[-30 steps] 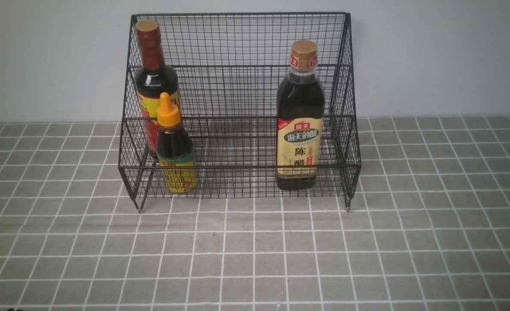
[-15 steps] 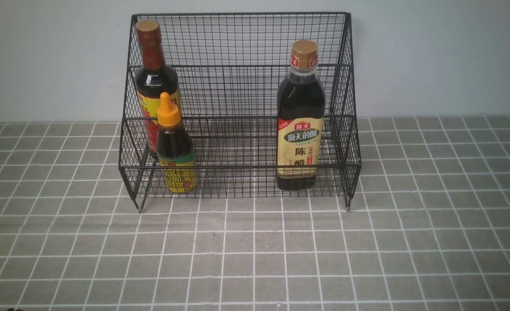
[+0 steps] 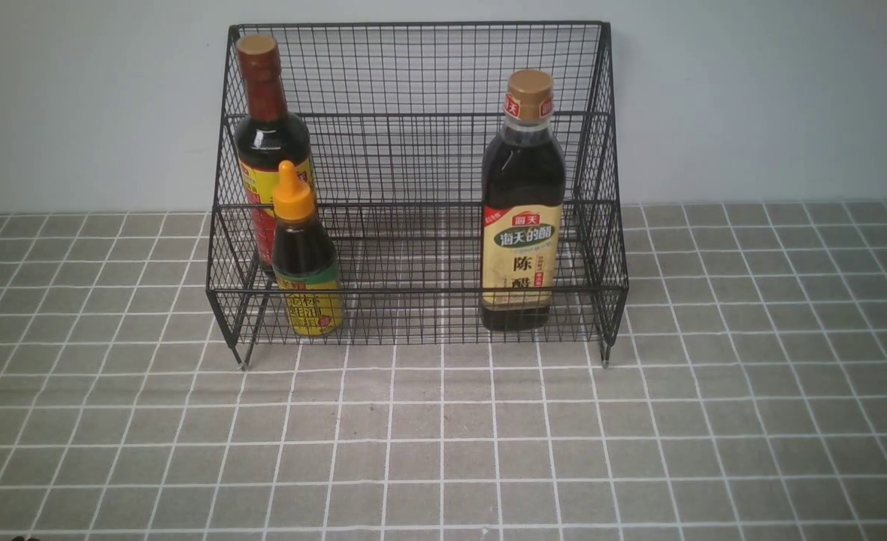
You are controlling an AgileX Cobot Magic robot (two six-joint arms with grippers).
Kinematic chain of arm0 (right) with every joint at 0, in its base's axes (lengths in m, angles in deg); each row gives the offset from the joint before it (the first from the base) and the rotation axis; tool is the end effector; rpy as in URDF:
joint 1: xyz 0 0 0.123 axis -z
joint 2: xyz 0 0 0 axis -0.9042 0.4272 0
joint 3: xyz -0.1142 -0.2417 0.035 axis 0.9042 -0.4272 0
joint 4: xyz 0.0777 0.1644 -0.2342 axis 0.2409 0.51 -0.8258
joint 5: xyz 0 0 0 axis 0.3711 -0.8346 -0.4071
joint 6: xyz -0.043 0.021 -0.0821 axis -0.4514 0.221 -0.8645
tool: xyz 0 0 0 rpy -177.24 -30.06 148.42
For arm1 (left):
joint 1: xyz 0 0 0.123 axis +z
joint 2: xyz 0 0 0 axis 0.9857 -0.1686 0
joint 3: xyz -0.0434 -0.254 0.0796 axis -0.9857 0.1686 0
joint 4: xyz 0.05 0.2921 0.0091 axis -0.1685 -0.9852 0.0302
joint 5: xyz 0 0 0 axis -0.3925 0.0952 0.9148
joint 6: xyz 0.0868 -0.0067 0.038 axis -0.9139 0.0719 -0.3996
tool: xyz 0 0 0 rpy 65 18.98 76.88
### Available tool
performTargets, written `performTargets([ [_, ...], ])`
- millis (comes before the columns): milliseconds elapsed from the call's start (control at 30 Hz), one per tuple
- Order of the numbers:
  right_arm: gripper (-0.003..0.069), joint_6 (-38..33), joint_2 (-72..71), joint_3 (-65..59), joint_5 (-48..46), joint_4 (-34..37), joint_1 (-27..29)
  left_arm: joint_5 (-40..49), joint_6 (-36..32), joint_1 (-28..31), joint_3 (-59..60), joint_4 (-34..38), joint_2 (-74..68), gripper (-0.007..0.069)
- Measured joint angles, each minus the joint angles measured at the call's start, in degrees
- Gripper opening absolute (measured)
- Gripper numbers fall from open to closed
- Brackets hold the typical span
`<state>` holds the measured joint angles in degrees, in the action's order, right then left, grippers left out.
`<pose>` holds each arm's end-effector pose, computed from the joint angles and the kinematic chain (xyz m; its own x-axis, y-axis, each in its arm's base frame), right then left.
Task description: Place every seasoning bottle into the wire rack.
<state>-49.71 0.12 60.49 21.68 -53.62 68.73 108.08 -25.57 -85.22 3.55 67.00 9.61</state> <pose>0.1161 -0.0128 0.1721 -0.2963 0.0607 -0.9532 0.1288 0.9914 0.0231 0.1163 -0.0105 0.1696 -0.2900 0.1605 -0.9435 0.1309 0.9832 0.1271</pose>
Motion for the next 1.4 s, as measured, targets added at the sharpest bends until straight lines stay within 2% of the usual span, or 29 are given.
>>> performTargets([
  [333,-0.0010,1.96,0.00,-0.02,0.05,0.65,-2.44,0.00,0.00,0.00,0.00,0.00,0.00,-0.0007],
  [1400,-0.0012,2.37,0.00,-0.02,0.05,1.18,-2.44,0.00,0.00,0.00,0.00,0.00,0.00,-0.0007],
])
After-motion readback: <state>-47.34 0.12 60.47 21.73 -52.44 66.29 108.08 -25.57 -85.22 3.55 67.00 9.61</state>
